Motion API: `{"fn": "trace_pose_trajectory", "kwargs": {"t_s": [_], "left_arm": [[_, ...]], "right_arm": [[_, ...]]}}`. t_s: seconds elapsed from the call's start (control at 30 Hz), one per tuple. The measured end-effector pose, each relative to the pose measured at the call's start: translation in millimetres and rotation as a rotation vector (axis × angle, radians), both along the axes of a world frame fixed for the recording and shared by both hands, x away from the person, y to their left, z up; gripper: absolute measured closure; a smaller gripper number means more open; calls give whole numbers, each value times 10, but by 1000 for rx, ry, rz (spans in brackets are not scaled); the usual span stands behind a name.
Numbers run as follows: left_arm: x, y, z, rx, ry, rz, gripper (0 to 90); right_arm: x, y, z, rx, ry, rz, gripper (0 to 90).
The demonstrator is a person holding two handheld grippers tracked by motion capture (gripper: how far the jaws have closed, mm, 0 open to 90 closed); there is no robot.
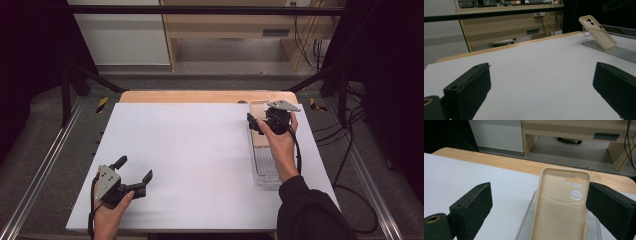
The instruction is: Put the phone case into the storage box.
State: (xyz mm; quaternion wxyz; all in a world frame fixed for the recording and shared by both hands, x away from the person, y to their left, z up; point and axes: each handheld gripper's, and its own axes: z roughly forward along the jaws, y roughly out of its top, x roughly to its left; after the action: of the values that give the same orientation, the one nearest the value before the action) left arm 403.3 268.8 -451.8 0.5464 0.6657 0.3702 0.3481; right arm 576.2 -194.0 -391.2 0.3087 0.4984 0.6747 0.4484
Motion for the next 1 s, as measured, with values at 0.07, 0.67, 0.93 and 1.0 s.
{"fn": "trace_pose_trajectory", "kwargs": {"t_s": [0.07, 0.67, 0.93, 1.0], "left_arm": [[-4, -4, 1, -2, -1, 0, 13], [-13, -24, 0, 4, 0, -7, 13], [-15, -7, 2, 5, 0, -5, 13], [-17, 1, 3, 3, 0, -4, 13]], "right_arm": [[-18, -2, 8, -2, 3, 6, 73], [-136, -31, 130, -4, -105, 33, 74], [-181, -62, 168, 28, -150, 46, 60], [-192, -75, 177, 35, -156, 50, 60]]}}
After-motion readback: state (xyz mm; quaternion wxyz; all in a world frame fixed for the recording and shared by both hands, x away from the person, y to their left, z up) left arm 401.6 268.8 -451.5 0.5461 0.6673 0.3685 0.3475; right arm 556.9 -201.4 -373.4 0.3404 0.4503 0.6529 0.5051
